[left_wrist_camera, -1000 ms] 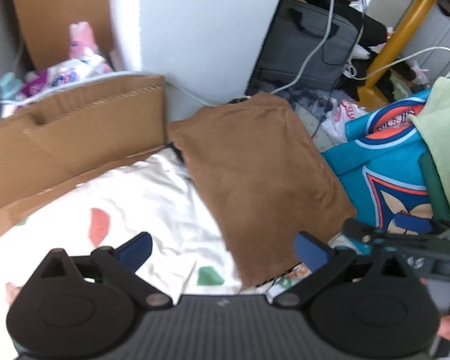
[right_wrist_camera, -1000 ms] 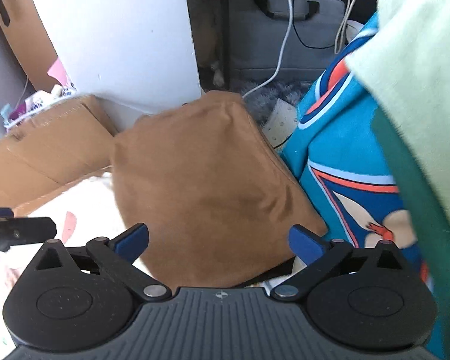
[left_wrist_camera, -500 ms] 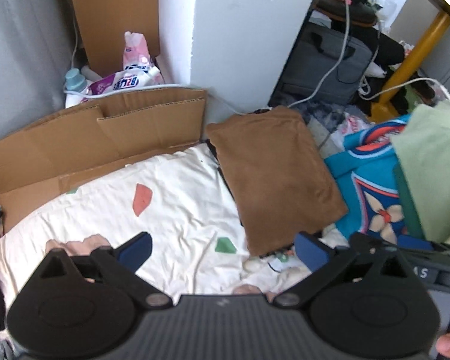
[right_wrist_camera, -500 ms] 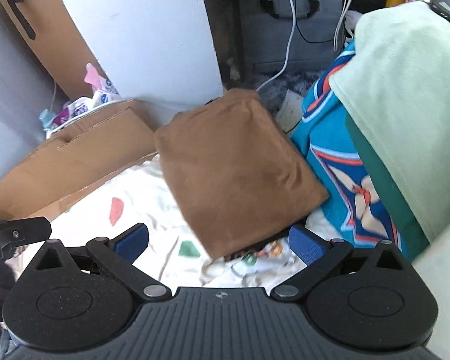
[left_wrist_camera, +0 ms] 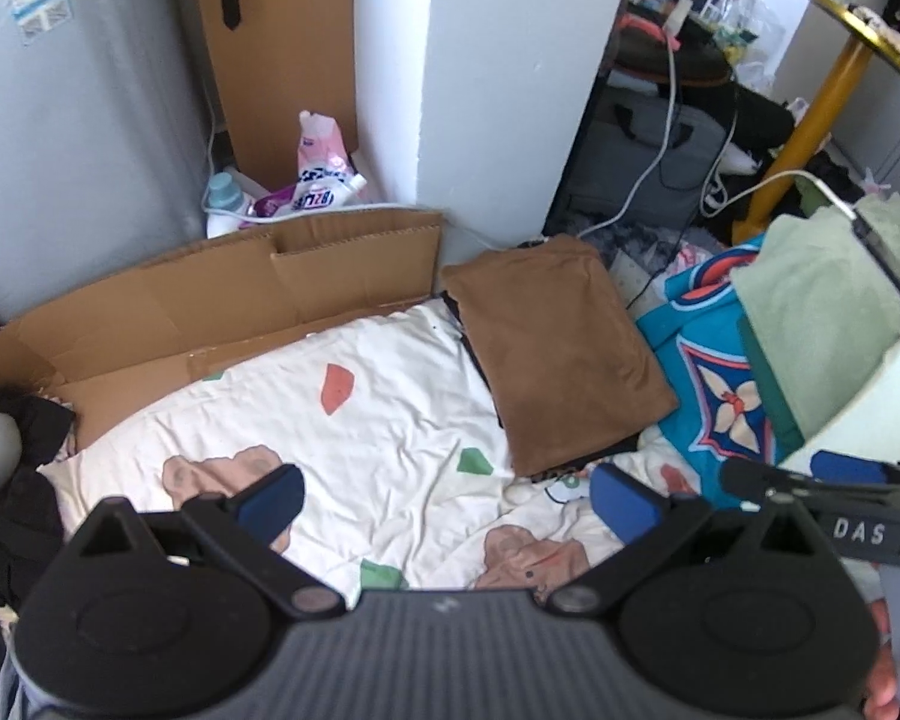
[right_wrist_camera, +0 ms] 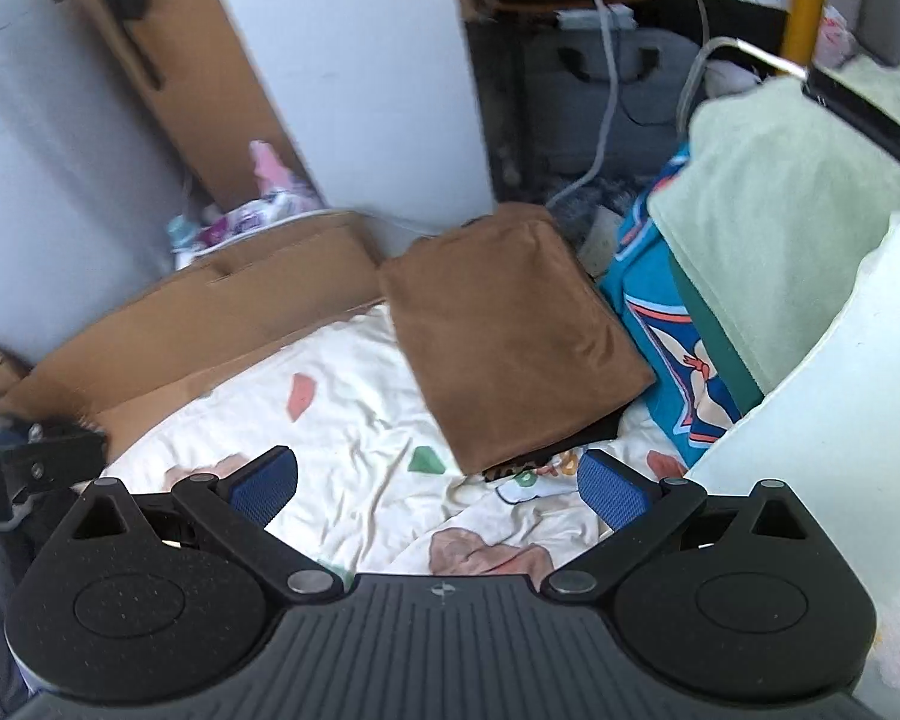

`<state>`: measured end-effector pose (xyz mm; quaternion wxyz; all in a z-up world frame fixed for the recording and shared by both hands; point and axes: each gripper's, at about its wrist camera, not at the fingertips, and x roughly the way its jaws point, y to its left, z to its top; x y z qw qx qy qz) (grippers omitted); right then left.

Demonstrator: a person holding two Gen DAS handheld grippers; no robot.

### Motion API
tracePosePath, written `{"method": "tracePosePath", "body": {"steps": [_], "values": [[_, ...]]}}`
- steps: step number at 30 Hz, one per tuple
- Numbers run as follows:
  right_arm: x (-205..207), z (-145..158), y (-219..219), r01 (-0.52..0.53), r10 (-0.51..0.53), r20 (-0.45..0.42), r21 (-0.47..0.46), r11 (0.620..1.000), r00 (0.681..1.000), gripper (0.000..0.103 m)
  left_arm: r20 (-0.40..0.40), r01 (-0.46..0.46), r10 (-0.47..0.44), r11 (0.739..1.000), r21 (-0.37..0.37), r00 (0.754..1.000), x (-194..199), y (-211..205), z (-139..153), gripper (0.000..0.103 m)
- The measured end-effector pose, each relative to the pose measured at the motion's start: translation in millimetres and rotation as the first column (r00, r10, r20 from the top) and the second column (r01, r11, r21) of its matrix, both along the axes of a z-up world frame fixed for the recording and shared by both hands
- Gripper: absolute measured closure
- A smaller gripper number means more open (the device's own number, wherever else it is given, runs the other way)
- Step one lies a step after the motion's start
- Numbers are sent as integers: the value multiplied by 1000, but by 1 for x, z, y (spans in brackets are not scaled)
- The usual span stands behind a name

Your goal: Fold clothes

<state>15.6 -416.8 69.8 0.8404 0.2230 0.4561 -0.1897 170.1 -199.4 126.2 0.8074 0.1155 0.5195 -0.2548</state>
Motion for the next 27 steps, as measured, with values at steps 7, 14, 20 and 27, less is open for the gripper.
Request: {"method": "tracePosePath", "body": {"steps": [7, 14, 20, 27], "values": [[-26, 36, 35, -26, 26, 30, 7, 1000, 999, 0, 3, 8, -8, 1000, 28, 1000, -23, 31, 31, 1], [-46, 54, 63, -59, 60, 32, -41, 997, 998, 0, 73, -45, 45, 999, 2, 996, -45, 84, 61, 0], [-58, 59, 84, -126, 129, 24, -81, 989, 991, 0, 148, -92, 89, 996, 8, 985, -64, 119, 61, 0], [-68, 38, 102, -175, 178, 20, -94, 980, 984, 0, 205, -235, 235, 972, -22, 950, -75, 151, 42, 0]]}}
